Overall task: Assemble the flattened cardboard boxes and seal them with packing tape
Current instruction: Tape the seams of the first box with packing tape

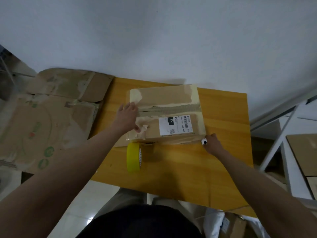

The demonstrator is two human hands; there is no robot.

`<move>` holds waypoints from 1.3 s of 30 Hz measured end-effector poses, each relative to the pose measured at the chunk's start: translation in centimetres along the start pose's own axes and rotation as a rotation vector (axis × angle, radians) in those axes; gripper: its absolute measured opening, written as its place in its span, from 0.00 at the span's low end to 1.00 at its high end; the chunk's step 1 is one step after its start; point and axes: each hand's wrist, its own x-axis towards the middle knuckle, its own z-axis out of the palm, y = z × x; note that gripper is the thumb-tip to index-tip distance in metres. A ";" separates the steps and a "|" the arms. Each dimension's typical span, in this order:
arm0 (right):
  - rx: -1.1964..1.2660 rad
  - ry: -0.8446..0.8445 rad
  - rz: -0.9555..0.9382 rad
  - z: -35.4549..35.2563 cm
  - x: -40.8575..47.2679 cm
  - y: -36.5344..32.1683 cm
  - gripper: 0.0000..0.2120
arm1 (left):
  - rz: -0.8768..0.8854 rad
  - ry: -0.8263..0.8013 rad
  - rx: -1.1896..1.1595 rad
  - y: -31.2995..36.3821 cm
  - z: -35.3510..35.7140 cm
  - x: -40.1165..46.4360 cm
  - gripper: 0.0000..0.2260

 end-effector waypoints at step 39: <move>0.616 0.206 -0.656 1.1 -10.2 -23.6 0.10 | -0.598 -0.093 -1.697 3.3 11.5 -13.0 0.30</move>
